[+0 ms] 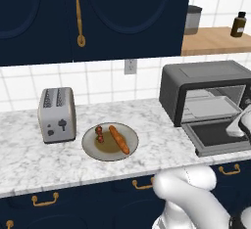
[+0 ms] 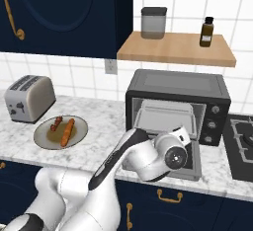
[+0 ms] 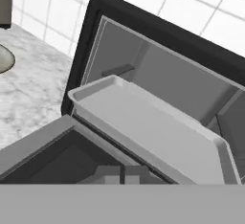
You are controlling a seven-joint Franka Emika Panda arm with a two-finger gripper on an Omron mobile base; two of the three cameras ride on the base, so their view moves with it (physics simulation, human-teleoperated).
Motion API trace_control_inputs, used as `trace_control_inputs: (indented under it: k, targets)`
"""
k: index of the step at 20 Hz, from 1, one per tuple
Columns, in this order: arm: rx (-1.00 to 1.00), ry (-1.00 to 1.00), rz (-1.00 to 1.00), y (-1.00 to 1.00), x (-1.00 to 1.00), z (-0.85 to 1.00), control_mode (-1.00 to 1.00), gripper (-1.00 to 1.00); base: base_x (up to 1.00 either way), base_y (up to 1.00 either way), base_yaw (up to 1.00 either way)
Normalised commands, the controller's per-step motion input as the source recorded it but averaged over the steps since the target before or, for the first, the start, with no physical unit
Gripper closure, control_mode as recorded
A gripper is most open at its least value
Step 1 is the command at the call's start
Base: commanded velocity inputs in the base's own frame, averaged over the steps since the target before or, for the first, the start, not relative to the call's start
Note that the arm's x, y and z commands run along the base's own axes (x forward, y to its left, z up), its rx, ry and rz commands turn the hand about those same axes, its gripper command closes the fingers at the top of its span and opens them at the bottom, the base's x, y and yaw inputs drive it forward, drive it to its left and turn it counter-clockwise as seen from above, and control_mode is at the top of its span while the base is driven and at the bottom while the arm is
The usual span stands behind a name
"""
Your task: Pick up the kebab skewer and baguette bread, and place them inside the toaster oven. Close the toaster oven door and start by setting the timer.
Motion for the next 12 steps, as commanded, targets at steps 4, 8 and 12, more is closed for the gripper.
trace_control_inputs:
  k: [4,8,12]
  targets:
    - [0.16,0.31,-0.13,0.44,-0.63,0.92,-1.0,1.0,0.0,0.0,0.0]
    - [0.1,0.42,-0.27,0.91,-0.39,0.59,-1.0,1.0,0.0,0.0,0.0]
    - [0.07,0.34,-0.32,0.99,-0.46,0.26,-1.0,1.0,0.0,0.0,0.0]
